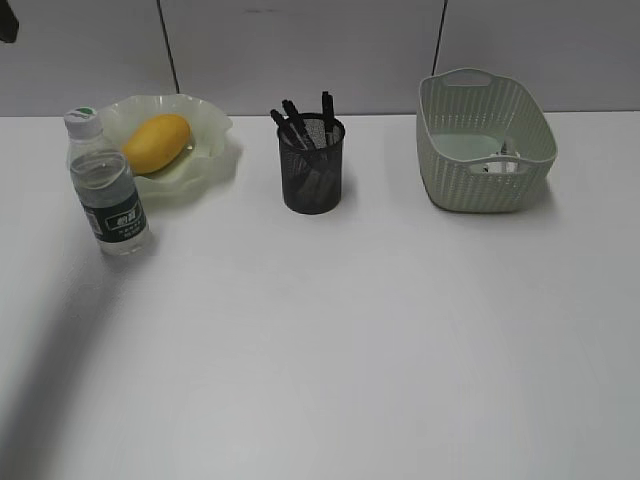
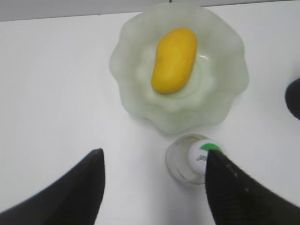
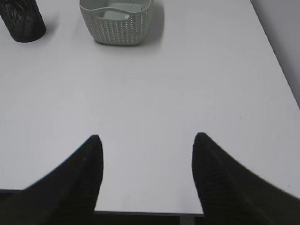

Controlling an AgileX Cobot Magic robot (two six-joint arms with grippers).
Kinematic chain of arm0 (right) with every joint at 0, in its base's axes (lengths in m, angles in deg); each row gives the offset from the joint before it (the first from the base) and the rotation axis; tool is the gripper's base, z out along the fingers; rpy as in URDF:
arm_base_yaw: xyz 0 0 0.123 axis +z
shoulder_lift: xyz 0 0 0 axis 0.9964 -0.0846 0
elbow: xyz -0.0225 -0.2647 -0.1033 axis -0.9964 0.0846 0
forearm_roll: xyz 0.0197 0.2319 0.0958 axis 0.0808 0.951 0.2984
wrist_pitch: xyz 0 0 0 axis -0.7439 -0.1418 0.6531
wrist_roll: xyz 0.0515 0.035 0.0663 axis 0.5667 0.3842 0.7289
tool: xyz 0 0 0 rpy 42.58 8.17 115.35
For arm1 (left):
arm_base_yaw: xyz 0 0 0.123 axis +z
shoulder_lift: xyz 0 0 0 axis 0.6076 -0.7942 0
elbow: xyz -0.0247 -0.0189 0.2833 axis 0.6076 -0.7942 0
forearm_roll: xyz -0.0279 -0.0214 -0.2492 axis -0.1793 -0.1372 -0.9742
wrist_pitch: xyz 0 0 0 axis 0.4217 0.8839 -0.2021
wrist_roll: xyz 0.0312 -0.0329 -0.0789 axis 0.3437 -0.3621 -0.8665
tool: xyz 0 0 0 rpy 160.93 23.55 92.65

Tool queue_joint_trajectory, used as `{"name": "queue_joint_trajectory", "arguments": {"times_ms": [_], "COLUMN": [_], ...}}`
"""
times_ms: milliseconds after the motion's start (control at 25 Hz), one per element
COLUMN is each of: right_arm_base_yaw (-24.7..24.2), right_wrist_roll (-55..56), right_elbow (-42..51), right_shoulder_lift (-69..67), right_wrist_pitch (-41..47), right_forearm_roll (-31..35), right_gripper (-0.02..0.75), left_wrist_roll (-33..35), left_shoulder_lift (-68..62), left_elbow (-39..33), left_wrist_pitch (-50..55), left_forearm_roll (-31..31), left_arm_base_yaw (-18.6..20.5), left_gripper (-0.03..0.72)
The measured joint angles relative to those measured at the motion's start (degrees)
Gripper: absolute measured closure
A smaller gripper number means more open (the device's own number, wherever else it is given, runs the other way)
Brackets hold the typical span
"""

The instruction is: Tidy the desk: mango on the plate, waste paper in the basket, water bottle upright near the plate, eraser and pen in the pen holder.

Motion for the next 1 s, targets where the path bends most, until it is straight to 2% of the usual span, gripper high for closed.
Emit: {"name": "queue_joint_trajectory", "arguments": {"times_ms": [280,560,840,1000], "right_arm_base_yaw": [0.0,0.0,0.0,0.0], "right_wrist_roll": [0.0,-0.1,-0.1,-0.1], "right_elbow": [0.0,0.0,0.0,0.0], "right_shoulder_lift": [0.0,0.0,0.0,0.0], "right_wrist_pitch": [0.0,0.0,0.0,0.0], "right_forearm_roll": [0.0,0.0,0.0,0.0], "right_gripper": [0.26,0.26,0.26,0.26], "left_wrist_roll": [0.0,-0.2,-0.7,-0.9], "left_shoulder_lift": [1.6,20.5,40.0,51.5], "left_elbow": [-1.5,-19.3,-37.2,-43.8], "left_wrist_pitch": [5.4,0.7,0.4,0.8], "left_forearm_roll": [-0.2,-4.1,-3.0,-2.9], "left_arm_base_yaw": [0.9,0.9,0.9,0.9], "left_gripper": [0.189,0.216,0.218,0.218]}}
